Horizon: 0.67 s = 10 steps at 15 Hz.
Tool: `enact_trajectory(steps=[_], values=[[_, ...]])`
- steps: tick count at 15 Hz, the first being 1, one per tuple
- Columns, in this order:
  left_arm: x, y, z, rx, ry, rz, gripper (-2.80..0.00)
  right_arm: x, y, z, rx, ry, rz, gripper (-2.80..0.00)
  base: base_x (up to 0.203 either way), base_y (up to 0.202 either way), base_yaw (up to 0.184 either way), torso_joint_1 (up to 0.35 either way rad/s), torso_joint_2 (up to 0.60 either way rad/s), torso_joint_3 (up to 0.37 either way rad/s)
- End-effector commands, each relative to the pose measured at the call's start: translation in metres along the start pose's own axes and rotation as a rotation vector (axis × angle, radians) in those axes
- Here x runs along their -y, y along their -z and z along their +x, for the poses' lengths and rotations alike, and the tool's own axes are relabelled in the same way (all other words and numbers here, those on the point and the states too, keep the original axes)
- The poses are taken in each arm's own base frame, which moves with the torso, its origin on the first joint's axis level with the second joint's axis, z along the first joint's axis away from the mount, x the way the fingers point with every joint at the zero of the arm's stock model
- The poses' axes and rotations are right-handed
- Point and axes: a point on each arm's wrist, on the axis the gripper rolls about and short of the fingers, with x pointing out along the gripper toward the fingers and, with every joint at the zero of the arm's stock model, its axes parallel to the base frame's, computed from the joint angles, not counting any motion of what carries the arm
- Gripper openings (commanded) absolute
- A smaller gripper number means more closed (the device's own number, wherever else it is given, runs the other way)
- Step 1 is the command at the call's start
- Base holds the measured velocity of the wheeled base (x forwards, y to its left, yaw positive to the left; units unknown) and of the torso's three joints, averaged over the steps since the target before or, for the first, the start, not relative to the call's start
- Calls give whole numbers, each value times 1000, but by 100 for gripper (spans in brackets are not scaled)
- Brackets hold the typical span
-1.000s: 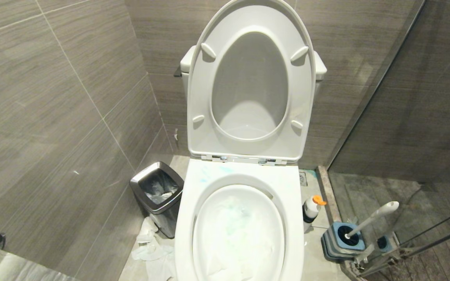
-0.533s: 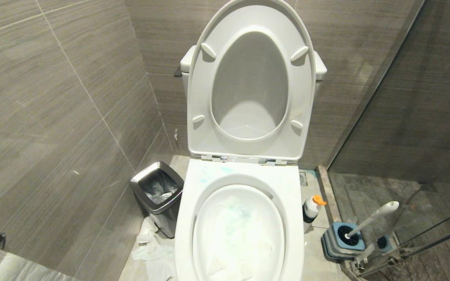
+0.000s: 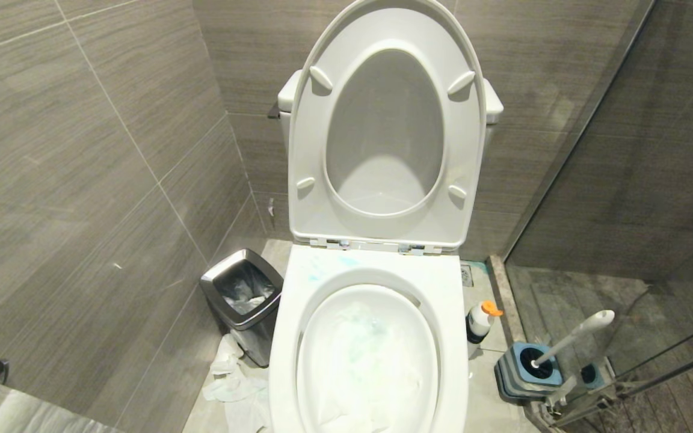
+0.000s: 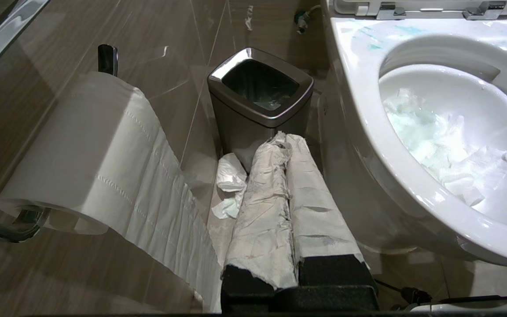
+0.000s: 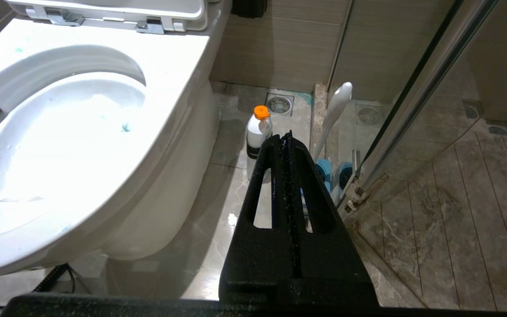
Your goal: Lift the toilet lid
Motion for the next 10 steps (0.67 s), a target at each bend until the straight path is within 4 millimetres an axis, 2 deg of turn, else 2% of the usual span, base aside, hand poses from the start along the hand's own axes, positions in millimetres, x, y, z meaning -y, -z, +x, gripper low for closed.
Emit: enact_trajectory(steps=[1,10], values=[[0,0,0,2,0,0,-280,0,0,0,-1,0,0,-280,0,0,0,0,0,0],[0,0,0,-3,5,45,-280,0,0,0,-1,-1,0,-280,0,0,0,0,0,0]])
